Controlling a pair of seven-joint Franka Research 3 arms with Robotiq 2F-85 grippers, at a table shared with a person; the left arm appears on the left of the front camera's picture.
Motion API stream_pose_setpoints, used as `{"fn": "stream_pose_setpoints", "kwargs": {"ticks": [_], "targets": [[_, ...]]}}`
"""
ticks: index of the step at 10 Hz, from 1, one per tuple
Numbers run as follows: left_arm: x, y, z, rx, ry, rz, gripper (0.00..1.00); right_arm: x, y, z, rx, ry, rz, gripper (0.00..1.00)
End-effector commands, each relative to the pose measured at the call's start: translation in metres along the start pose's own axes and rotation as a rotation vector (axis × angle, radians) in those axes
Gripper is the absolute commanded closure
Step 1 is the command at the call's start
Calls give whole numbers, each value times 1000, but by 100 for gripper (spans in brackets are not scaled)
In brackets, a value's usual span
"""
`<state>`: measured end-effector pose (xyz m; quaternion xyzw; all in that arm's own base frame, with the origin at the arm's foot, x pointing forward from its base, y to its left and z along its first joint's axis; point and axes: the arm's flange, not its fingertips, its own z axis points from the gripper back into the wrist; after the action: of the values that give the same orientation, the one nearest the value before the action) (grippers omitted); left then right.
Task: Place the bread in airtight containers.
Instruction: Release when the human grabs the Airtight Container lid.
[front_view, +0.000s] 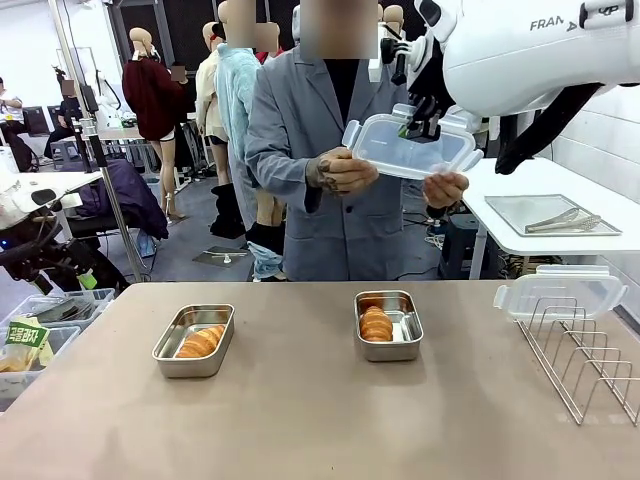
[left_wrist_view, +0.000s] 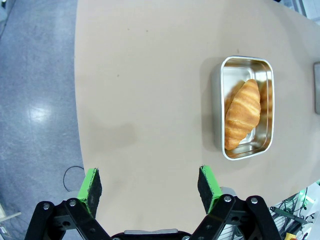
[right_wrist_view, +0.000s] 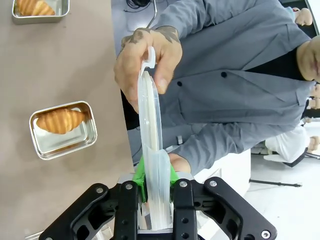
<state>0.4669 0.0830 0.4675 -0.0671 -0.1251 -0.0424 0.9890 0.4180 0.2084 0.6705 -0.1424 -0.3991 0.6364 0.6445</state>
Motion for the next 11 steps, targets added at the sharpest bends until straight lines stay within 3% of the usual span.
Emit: {"fn": "stream_pose_setpoints", "kwargs": {"ticks": [1,3,6,8,9,11], "targets": [[-1,1,1,23,6,7,0,-4,3,-3,11,-21,2,100],[-1,1,1,23,6,7,0,-2,0,7,4,18,7,100],[-1,1,1,23,6,7,0,-32,-9,42,90,103,-6,48],[-1,1,1,23,6,7,0,-72,-11,57,161,139,27,12],[-1,1,1,23,6,7,0,-91,-10,56,207,162,27,0],[-1,1,1,23,6,7,0,-118,-15,48,231,153,-25,0]]}}
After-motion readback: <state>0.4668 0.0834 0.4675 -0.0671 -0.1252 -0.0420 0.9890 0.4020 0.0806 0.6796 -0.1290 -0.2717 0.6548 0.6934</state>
